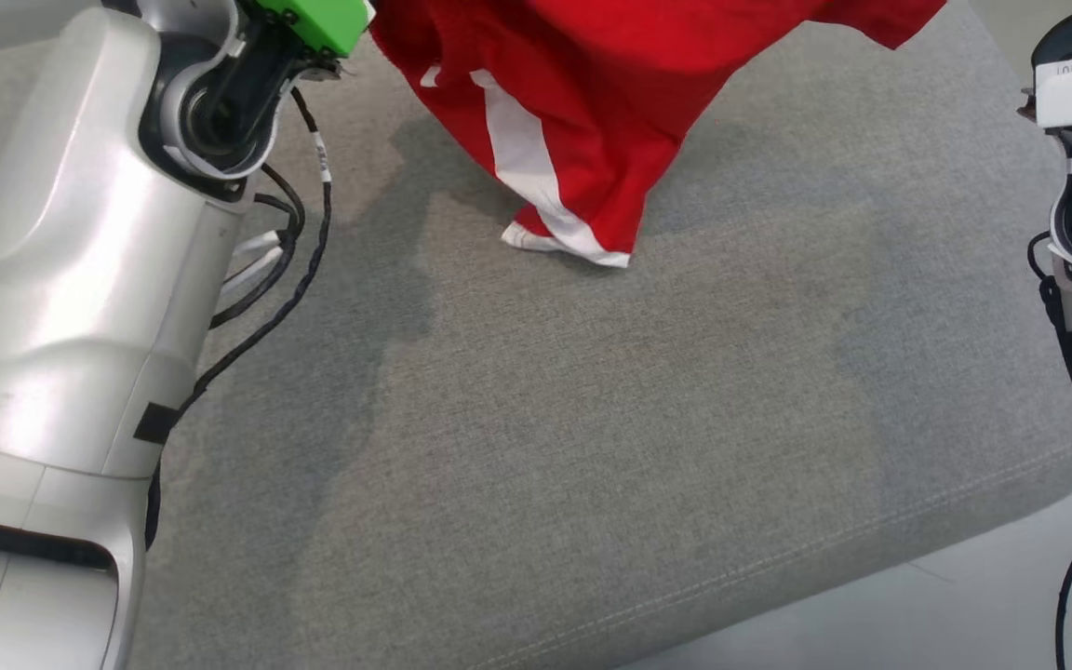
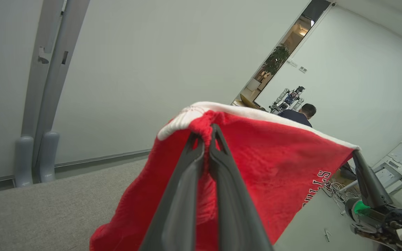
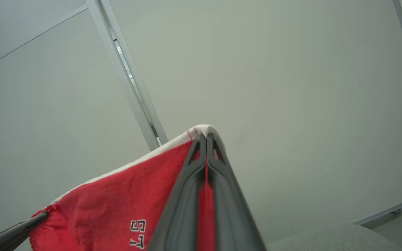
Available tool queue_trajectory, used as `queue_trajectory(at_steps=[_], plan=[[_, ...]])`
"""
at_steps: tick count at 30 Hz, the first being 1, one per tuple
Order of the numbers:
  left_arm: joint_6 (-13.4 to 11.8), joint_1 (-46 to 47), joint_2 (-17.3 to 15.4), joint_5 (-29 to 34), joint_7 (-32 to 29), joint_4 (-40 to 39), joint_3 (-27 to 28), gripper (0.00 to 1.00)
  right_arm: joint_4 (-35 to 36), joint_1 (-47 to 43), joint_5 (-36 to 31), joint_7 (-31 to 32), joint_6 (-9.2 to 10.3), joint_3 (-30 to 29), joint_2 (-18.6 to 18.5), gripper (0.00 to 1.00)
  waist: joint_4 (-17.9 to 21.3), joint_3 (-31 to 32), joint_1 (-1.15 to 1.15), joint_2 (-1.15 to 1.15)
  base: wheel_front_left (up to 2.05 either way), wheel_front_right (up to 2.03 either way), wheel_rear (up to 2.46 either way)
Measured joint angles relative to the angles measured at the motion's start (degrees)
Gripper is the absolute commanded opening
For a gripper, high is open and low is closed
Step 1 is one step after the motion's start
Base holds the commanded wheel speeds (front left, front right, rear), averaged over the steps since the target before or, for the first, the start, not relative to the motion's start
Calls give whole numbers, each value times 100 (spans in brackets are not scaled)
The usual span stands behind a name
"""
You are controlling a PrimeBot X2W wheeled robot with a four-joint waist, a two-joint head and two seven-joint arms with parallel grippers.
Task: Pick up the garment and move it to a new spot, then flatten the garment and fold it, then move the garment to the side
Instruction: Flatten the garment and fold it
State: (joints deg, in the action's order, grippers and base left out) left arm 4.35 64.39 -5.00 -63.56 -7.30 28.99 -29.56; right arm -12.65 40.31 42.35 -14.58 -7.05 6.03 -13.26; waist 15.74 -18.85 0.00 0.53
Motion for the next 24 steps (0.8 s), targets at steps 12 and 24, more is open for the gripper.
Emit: queue_trajectory(at_steps=[12, 24], plan=[[29, -2136, -166, -369, -86, -500, -358, 0, 197, -2101, 1213, 305, 0, 996, -98, 0, -857, 600, 0, 0, 0, 0, 0], [-59, -3929, -1274, -609, -1150, -1600, -1059, 0, 1757, -3409, 2907, 1556, 1, 1819, -1116, 0, -1419, 722, 0, 0, 0, 0, 0]])
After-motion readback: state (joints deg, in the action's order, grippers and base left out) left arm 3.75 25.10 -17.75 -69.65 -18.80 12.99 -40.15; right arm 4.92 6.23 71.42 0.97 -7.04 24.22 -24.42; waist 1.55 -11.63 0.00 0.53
